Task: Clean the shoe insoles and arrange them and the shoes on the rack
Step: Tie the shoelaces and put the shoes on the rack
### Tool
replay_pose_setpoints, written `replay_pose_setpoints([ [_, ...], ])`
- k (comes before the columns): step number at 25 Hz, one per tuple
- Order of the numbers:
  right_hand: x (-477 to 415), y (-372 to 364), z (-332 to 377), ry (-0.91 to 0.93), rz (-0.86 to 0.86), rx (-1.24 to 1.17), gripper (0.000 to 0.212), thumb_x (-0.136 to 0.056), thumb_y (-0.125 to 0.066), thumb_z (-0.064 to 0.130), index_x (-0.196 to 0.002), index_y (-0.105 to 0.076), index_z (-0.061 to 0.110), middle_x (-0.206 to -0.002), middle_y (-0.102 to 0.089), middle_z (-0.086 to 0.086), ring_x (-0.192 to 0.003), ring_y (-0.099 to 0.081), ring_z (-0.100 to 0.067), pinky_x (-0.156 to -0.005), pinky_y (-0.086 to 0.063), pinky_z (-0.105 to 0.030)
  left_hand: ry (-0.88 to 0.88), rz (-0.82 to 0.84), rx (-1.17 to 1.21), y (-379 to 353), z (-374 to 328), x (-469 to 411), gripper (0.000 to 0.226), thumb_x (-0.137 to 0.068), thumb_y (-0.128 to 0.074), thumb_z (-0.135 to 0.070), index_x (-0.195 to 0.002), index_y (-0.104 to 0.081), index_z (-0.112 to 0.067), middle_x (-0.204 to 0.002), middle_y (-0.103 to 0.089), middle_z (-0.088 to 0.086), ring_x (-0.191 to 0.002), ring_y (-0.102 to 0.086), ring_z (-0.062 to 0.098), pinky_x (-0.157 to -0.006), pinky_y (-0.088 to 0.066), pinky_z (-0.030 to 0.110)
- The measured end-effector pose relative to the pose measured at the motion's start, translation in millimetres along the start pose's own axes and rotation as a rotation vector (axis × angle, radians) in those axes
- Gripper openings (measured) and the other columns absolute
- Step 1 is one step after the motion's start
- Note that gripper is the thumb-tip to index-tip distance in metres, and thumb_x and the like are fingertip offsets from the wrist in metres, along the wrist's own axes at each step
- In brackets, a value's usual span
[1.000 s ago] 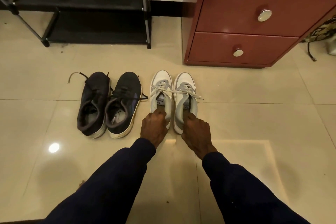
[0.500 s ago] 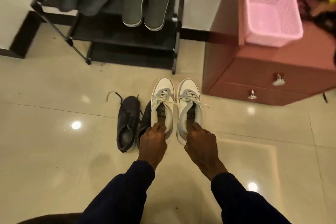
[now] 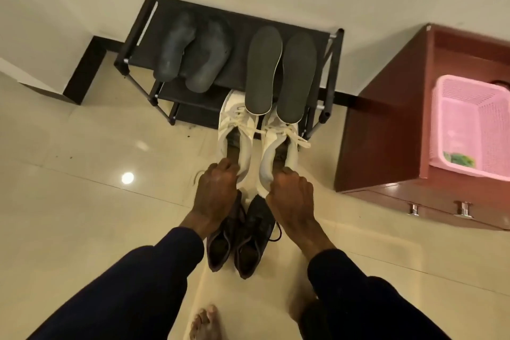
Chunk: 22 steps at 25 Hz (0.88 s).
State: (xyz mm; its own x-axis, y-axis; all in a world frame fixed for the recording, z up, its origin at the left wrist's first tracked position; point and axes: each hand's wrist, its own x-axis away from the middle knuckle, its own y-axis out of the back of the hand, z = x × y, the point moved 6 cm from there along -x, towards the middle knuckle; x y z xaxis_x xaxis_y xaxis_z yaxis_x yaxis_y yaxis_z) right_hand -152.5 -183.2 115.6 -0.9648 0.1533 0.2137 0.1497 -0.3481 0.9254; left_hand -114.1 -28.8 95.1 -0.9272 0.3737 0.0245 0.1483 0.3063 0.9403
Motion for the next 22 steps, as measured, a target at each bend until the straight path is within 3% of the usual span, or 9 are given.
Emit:
replay_pose_setpoints([
  [5,-91.3,-31.4,-15.0,0.047,-0.131,-0.011,0.012,-0.078,-0.074,0.001,-0.088,-0.069,0.004,-0.083,-0.069,-0.011,-0.067,-0.067,-0.031,-0.062,-0.051,-0.033,0.014,-0.094,-0.022,-55.4,30.1,-78.4,0.013,-0.086,-0.077,0.001,-0.098,-0.074,-0.002,-0.095,-0.070,0.016,-0.069,-0.066,0.033,-0.063,-0.059,0.041],
  [10,-157.6,-58.9,-26.6,0.070,-0.140,0.025,0.005,-0.085,-0.068,-0.002,-0.089,-0.069,0.002,-0.077,-0.066,-0.014,-0.067,-0.065,-0.033,-0.064,-0.053,-0.036,0.034,-0.158,-0.008,-82.0,50.4,-145.4,0.016,-0.094,-0.069,0.000,-0.109,-0.075,-0.004,-0.111,-0.073,0.016,-0.086,-0.070,0.039,-0.081,-0.061,0.050],
  [16,-169.3,-88.3,-28.7,0.127,-0.305,0.142,0.037,-0.070,-0.083,-0.001,-0.104,-0.072,0.004,-0.094,-0.072,-0.018,-0.086,-0.071,-0.040,-0.073,-0.059,-0.047,0.059,-0.170,0.007,-98.9,60.3,-176.6,0.024,-0.095,-0.068,0.000,-0.119,-0.073,-0.001,-0.116,-0.072,0.023,-0.092,-0.070,0.045,-0.087,-0.060,0.054],
  [22,-172.6,-87.0,-28.0,0.117,-0.313,0.157,0.045,-0.059,-0.092,0.001,-0.100,-0.072,0.004,-0.089,-0.072,-0.016,-0.078,-0.072,-0.038,-0.066,-0.060,-0.044,0.023,-0.180,-0.052,-102.6,65.1,-172.2,0.036,-0.099,-0.065,-0.006,-0.135,-0.064,-0.006,-0.146,-0.054,0.021,-0.104,-0.068,0.043,-0.089,-0.061,0.049],
])
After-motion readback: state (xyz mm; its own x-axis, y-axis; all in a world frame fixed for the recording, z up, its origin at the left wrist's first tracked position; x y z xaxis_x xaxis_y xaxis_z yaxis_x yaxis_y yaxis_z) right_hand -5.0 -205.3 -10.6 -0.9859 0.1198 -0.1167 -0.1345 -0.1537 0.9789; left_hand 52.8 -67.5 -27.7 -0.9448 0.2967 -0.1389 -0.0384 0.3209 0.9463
